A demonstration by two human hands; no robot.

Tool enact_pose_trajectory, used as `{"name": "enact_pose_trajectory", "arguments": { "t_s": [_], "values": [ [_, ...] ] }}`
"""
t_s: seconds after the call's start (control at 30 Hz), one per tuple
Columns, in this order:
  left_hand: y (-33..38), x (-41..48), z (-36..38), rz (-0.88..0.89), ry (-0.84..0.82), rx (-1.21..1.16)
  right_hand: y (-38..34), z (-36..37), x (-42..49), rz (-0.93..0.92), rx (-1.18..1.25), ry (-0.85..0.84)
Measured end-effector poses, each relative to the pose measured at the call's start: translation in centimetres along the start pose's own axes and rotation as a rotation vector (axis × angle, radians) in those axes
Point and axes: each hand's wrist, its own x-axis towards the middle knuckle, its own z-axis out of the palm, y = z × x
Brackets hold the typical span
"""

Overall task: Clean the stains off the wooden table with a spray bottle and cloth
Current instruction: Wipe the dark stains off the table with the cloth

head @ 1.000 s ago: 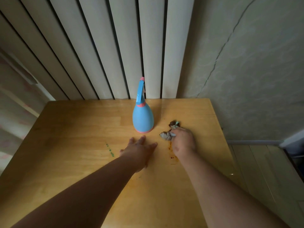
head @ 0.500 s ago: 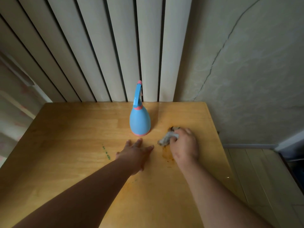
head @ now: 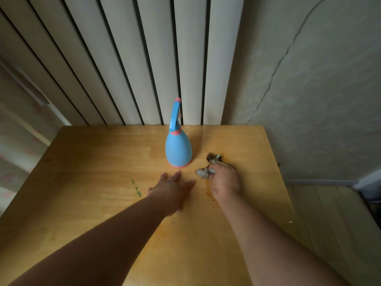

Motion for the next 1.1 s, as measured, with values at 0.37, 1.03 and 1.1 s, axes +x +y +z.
{"name": "enact_pose_trajectory", "arguments": {
  "t_s": [0.37, 1.03, 1.1],
  "values": [
    [0.0, 0.1, 0.0, 0.0, 0.002, 0.002, 0.4, -3.5, 1.1, 0.062, 0.126, 0.161],
    [0.0, 0.0, 0.1, -0.005, 0.01, -0.025, -0.3, -1.4, -0.8, -0.003, 0.032, 0.05],
    [0.0, 0.1, 0.0, -0.002, 0.005, -0.023, -0.3, -1.7, 0.9, 0.041, 0.098, 0.138]
  ]
}}
